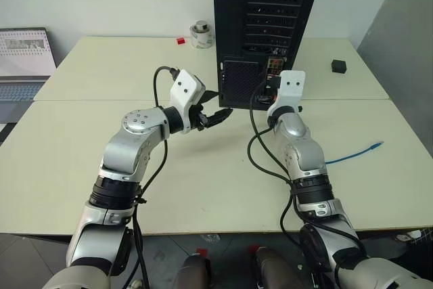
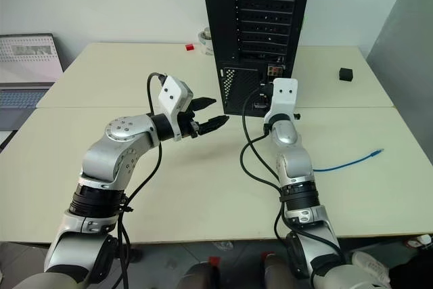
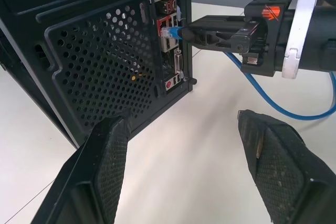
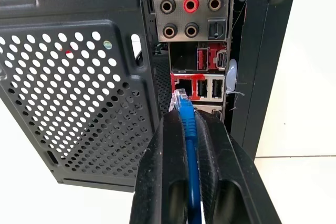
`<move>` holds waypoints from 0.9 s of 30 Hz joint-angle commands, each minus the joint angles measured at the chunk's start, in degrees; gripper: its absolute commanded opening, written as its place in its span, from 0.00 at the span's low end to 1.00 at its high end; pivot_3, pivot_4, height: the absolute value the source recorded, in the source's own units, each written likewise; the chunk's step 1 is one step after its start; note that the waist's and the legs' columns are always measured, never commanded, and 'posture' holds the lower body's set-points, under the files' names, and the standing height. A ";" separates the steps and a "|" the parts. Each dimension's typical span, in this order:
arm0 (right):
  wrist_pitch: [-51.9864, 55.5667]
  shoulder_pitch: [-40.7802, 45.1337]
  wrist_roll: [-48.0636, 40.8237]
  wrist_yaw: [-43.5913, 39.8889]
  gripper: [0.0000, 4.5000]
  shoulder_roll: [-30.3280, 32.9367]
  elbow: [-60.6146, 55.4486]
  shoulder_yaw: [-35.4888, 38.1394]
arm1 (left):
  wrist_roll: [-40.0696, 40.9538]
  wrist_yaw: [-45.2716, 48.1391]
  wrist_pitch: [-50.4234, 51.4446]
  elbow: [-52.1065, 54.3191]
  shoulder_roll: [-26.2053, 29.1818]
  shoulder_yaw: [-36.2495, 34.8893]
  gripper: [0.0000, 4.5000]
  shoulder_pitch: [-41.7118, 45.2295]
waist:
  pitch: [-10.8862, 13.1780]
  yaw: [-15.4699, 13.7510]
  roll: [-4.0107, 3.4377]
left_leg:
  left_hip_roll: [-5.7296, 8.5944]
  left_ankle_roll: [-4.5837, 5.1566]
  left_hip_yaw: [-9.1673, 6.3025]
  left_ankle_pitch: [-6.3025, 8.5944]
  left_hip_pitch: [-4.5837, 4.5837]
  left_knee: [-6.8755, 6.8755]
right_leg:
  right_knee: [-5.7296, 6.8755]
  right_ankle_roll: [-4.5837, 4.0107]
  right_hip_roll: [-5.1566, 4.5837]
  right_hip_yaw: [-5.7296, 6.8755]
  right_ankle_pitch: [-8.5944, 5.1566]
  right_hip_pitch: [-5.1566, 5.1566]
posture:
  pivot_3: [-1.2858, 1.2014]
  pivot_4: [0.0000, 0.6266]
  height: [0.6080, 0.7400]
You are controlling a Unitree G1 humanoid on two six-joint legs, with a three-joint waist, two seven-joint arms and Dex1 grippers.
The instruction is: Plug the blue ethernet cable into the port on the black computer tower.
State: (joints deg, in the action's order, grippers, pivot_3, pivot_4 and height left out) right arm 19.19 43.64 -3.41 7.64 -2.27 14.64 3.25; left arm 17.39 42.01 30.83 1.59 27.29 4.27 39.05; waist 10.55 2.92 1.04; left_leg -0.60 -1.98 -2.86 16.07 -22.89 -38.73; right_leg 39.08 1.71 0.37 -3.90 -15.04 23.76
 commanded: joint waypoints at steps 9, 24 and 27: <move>-2.01 2.32 0.66 1.13 0.00 0.70 -1.19 0.84 | -0.18 0.29 -1.22 1.49 0.11 -0.60 0.76 0.32 | 0.00 0.01 0.00 | 0.00 0.00 0.00 0.00 0.00 0.00 | 0.00 0.00 0.00 0.00 0.00 0.00 | 0.52 0.24 1.00; -1.47 1.75 -0.05 2.39 0.00 0.72 -2.18 1.82 | -0.37 0.58 -1.34 1.62 0.19 -0.44 0.76 0.21 | 0.00 -0.05 0.00 | 0.02 0.00 -0.01 0.00 0.00 -0.01 | 0.00 0.00 -0.01 0.01 0.00 -0.01 | 0.52 0.24 1.00; -1.34 1.58 -0.09 2.46 0.00 0.67 -2.63 1.79 | -0.44 0.65 -1.40 1.62 0.26 -0.41 0.76 0.17 | 0.00 -0.05 0.00 | 0.02 0.00 -0.01 0.00 0.00 -0.01 | 0.00 0.00 -0.01 0.01 0.00 -0.01 | 0.52 0.24 1.00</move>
State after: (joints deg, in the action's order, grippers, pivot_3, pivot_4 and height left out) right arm 18.69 43.70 -3.53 8.84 -2.26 14.76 3.30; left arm 17.09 42.21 30.70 1.59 27.29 4.28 38.98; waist 10.55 2.87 1.04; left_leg -0.59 -1.98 -2.88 16.07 -22.89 -38.74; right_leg 39.08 1.71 0.36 -3.89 -15.04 23.75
